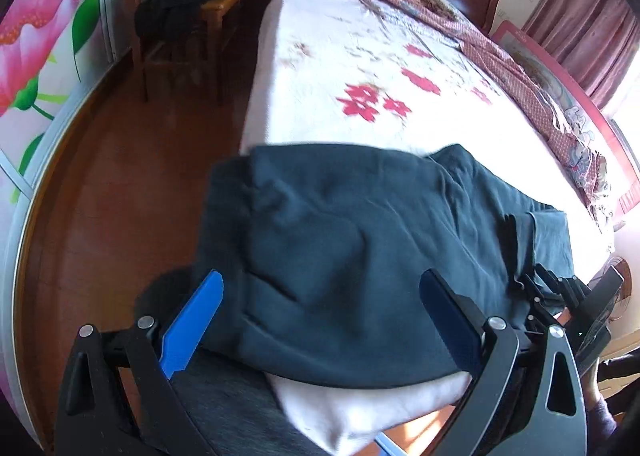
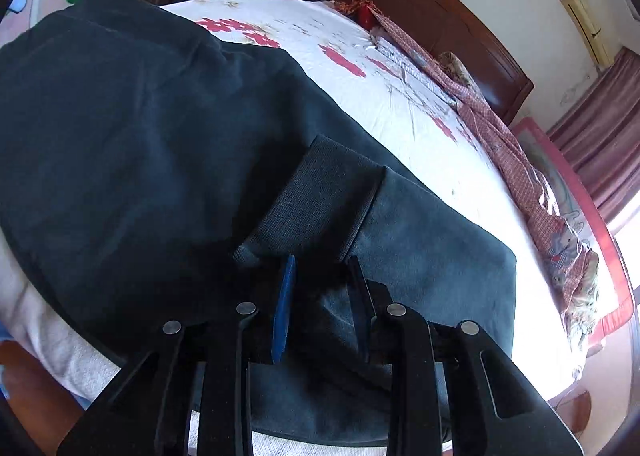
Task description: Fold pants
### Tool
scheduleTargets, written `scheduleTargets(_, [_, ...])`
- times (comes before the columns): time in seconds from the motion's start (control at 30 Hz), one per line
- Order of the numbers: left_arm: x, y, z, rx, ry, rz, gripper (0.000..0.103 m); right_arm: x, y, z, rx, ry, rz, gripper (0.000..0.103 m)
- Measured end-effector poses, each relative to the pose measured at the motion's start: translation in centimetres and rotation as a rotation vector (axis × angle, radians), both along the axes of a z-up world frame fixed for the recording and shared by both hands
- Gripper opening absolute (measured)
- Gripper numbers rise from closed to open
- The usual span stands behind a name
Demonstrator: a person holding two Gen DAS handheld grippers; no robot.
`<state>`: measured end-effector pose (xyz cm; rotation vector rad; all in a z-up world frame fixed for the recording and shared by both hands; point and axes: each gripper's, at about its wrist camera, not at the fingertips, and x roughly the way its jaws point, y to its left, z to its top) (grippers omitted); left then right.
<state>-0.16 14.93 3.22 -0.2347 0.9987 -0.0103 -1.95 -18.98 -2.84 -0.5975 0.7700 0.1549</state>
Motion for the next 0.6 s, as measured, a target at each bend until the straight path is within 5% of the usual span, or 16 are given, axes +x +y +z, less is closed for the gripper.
scheduleTargets(0.13, [1.9, 6.2, -1.7, -0.130, -0.019, -0.056, 0.101, 1.2, 0.0, -0.1, 0.031, 0.034, -0.019, 0.027])
scheduleTargets(0.3, [4.3, 9.8, -7.7, -0.493, 0.139, -0.081, 0.101, 2.4, 1.2, -1.1, -0.039, 0.060, -0.020, 0.027])
scheduleTargets(0.4, [4.9, 9.8, -10.1, -0.608, 0.204, -0.096, 0.101, 3.0, 1.5, -1.1, -0.061, 0.086, -0.026, 0.027])
scheduleTargets(0.53, [5.4, 8.7, -10.5, -0.579, 0.226, -0.154, 0.099, 4.1, 1.7, -1.1, -0.085, 0.112, -0.033, 0.027])
scheduleTargets(0.6, [5.7, 8.5, -10.5, -0.573, 0.244, -0.163, 0.077, 4.1, 1.9, -1.1, -0.101, 0.114, -0.035, 0.027])
